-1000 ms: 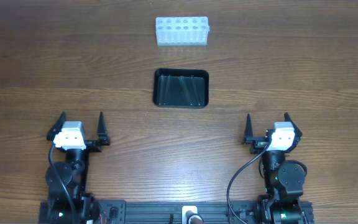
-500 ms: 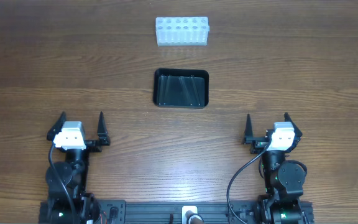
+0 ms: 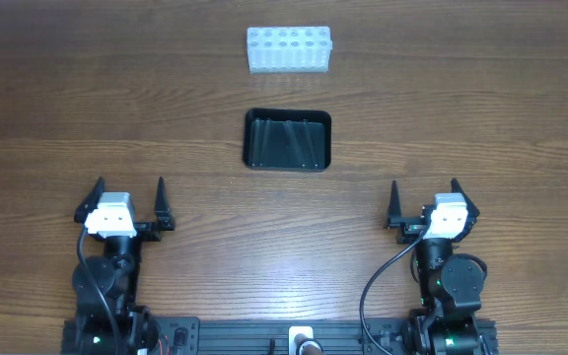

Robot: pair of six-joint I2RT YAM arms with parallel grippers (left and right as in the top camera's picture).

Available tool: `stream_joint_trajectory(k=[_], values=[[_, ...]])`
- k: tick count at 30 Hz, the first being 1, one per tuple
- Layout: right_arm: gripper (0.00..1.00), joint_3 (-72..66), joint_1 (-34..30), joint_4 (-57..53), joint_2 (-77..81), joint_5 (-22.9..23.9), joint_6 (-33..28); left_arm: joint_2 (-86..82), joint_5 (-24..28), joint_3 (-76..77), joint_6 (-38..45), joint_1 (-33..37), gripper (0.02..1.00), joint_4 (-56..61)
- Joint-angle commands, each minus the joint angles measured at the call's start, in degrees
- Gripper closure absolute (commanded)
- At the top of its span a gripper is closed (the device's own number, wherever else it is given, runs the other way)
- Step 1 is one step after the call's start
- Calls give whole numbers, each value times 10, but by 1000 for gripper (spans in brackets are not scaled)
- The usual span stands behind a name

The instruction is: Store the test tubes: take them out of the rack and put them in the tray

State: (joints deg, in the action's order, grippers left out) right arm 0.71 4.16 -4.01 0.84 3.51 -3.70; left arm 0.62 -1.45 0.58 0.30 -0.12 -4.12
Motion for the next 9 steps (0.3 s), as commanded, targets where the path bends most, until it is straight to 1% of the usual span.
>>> stream_joint_trajectory(k=[1,9], values=[[7,-4,0,-1,-6,-7,-2,-4,6,-2,8,3,20,0],[7,-4,0,-1,-6,-7,-2,-4,6,-2,8,3,20,0]])
